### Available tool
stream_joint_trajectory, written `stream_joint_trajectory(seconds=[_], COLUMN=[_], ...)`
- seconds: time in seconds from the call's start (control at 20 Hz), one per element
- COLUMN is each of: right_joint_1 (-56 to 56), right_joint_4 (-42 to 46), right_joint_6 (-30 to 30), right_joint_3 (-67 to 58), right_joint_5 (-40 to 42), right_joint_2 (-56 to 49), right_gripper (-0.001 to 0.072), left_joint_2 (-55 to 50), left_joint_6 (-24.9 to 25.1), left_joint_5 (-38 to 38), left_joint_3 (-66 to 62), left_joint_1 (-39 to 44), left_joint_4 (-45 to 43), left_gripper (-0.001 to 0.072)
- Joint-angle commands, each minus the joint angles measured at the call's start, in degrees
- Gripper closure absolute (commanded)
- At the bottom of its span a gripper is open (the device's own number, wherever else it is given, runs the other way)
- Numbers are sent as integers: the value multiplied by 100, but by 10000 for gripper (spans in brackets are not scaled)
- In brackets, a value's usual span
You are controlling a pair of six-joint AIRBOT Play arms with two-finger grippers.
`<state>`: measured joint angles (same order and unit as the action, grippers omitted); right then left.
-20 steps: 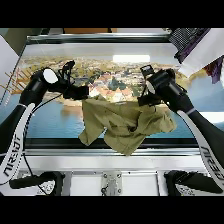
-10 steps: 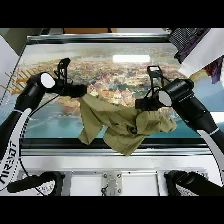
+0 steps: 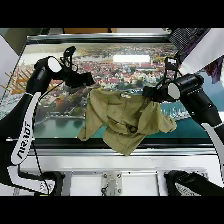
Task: Fold the clothes and pants, and hang the long-sleeved shirts on hangers.
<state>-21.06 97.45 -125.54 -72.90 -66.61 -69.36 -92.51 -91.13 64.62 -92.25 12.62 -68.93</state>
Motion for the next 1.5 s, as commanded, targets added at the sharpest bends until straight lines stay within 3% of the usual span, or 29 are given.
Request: stream_joint_trajectory(seconds=[0.0,0.25,0.6,0.85,1.15,1.2,1.25,1.3,1.4,1.45], right_joint_1=[96,85,83,-66,-260,-260,-256,-247,-175,-61], right_joint_4=[-50,-509,-885,-916,-894,-848,-778,-675,-376,-334], right_joint_6=[-48,258,428,610,667,715,728,728,732,894], right_joint_3=[-4,-4,-4,-4,-4,-4,-4,-7,-72,-219], right_joint_5=[61,15,15,-48,-48,-48,-70,-116,-278,-496], right_joint_2=[-4,7,7,7,7,7,11,22,72,81], right_gripper=[702,702,701,701,702,701,702,702,702,701], left_joint_2=[-13,-343,-1279,-1622,-1768,-1762,-1762,-1762,-1652,-1469], left_joint_6=[341,393,-756,-1152,-1185,-1189,-1187,-1187,-1156,-1086], left_joint_5=[118,-1353,-1349,-1539,-1320,-1241,-1113,-984,-636,-485], left_joint_3=[409,931,-127,-400,-404,-404,-404,-404,-404,-404], left_joint_1=[435,1274,2118,1867,1611,1569,1554,1486,1412,1368], left_joint_4=[-15,-273,-3272,-3348,-3344,-3346,-3351,-3344,-3342,-3340], left_gripper=[83,83,83,83,102,126,337,421,693,692])
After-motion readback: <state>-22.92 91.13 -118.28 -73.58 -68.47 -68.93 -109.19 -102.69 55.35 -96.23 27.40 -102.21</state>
